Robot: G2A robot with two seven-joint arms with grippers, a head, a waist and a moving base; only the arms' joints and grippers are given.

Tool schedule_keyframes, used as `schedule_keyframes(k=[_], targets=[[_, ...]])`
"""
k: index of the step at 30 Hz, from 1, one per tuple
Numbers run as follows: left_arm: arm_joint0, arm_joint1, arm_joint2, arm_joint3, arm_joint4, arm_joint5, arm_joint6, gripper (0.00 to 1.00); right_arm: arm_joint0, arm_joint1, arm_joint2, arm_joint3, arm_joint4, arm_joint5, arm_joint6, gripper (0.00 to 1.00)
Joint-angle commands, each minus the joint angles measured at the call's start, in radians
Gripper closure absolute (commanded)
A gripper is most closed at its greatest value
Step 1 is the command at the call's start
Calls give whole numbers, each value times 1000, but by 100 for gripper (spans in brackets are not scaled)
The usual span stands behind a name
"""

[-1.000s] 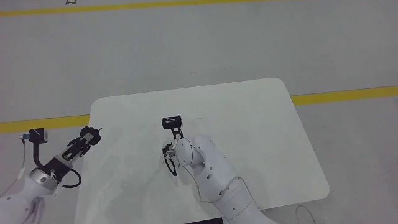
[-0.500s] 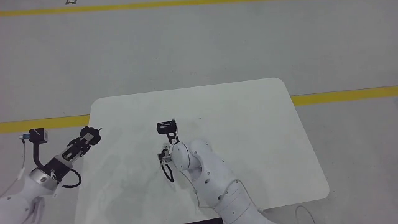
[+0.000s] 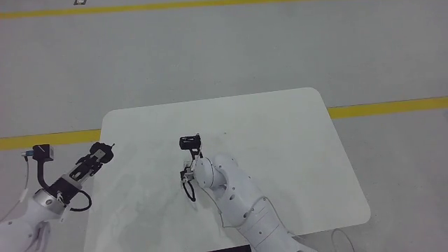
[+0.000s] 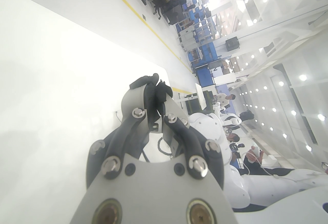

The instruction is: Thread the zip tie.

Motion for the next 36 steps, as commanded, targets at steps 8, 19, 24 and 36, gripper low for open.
schedule_keyframes(k=[8, 19, 24, 36], targets=[[0, 0, 0, 0, 0, 0, 0, 100, 20, -13, 8, 37, -16, 0, 4, 70], [0, 0, 0, 0, 0, 0, 0, 100, 5, -5, -5, -9, -34, 0, 7, 69], [0, 0, 0, 0, 0, 0, 0, 100, -10, 3, -3, -37, -51, 0, 17, 73], [0, 0, 0, 0, 0, 0, 0, 100, -48, 23, 2, -103, -77, 0, 45, 80]])
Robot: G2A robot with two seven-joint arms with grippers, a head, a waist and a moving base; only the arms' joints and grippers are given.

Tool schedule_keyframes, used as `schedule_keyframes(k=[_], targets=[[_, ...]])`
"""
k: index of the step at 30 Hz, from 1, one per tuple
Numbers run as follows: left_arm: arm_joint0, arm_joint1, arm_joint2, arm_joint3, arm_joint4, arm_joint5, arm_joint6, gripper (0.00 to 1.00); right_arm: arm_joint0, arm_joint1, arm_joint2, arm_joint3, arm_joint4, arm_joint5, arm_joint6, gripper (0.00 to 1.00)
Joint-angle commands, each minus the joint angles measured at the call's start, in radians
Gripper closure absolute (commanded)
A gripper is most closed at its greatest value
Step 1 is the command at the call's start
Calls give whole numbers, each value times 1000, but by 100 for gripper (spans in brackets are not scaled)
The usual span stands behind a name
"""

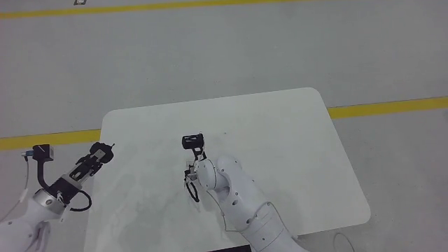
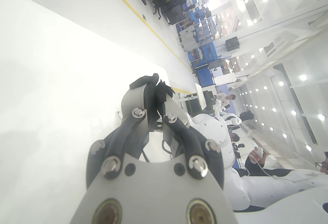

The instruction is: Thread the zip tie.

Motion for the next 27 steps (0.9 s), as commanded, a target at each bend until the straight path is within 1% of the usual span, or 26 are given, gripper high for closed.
schedule_keyframes(k=[1, 7, 15, 27], targets=[[0, 0, 0, 0, 0, 0, 0, 100, 0, 0, 7, 9, 8, 0, 0, 80], [0, 0, 0, 0, 0, 0, 0, 100, 14, -8, 15, 45, 21, 0, -16, 80], [0, 0, 0, 0, 0, 0, 0, 100, 48, -27, 20, 116, 43, 0, -38, 77], [0, 0, 0, 0, 0, 0, 0, 100, 72, -41, 29, 172, 50, 0, -58, 78]])
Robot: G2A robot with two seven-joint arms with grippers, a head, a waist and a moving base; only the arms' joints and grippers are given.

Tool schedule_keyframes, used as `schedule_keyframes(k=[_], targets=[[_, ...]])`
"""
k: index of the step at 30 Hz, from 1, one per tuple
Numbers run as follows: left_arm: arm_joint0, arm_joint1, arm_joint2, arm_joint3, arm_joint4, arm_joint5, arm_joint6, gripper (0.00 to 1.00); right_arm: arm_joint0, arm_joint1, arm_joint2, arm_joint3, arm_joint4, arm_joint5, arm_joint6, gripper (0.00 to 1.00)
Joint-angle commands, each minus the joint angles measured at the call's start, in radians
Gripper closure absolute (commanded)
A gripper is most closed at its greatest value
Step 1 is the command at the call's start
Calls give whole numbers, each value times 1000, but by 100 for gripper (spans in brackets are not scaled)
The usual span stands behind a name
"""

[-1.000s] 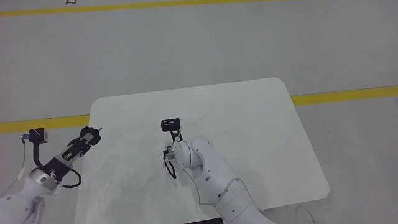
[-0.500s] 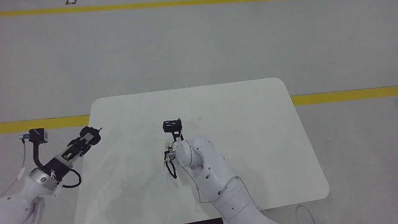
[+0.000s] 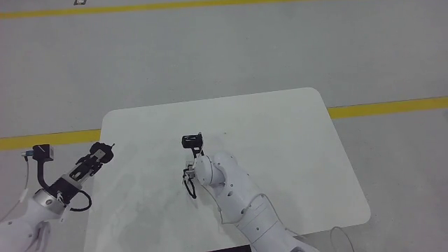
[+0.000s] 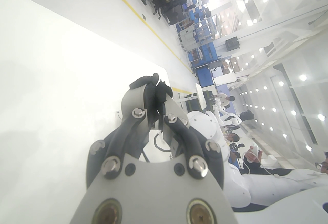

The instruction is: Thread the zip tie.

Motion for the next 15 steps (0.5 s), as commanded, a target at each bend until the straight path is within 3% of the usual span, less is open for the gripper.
schedule_keyframes(k=[1, 8, 15], targets=[[0, 0, 0, 0, 0, 0, 0, 100, 5, -2, 0, 11, 1, 0, 0, 78], [0, 0, 0, 0, 0, 0, 0, 100, 15, -8, 4, 34, 6, 0, 1, 84], [0, 0, 0, 0, 0, 0, 0, 100, 18, -10, 7, 43, 16, 0, -11, 84]])
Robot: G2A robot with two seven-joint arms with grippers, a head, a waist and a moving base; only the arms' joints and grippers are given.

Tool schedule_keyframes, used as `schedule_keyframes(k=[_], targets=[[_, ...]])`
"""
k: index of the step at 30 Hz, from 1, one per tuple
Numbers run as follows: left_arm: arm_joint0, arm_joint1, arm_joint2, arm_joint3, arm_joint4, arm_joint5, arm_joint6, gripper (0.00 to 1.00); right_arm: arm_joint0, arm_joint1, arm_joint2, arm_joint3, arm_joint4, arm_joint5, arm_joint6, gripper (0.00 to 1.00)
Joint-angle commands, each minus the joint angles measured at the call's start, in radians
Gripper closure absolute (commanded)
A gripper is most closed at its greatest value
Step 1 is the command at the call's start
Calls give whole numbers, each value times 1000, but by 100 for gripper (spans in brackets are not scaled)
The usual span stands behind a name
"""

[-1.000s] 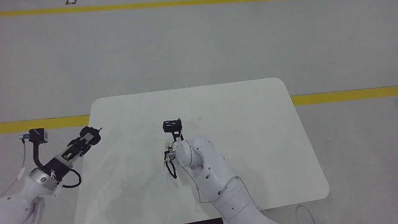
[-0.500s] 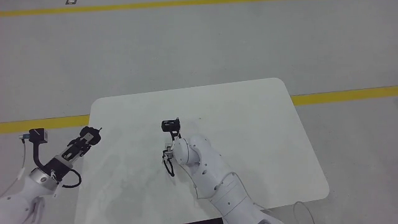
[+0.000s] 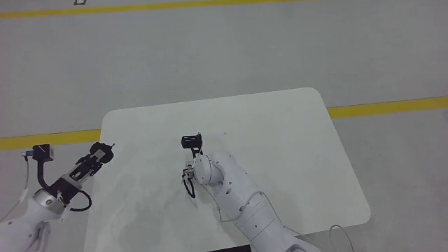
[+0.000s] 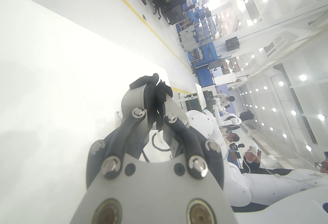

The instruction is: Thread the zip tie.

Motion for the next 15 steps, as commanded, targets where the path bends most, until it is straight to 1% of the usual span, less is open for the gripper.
schedule_keyframes(k=[1, 7, 9, 13, 15], targets=[[0, 0, 0, 0, 0, 0, 0, 100, 0, 0, 0, 1, 3, 0, -6, 83], [0, 0, 0, 0, 0, 0, 0, 100, 9, -4, -4, 23, 13, 0, -22, 83], [0, 0, 0, 0, 0, 0, 0, 100, 13, -5, -4, 32, 16, 0, -25, 85], [0, 0, 0, 0, 0, 0, 0, 100, 19, -8, -3, 49, 22, 0, -31, 94], [0, 0, 0, 0, 0, 0, 0, 100, 21, -8, -2, 54, 24, 0, -33, 96]])
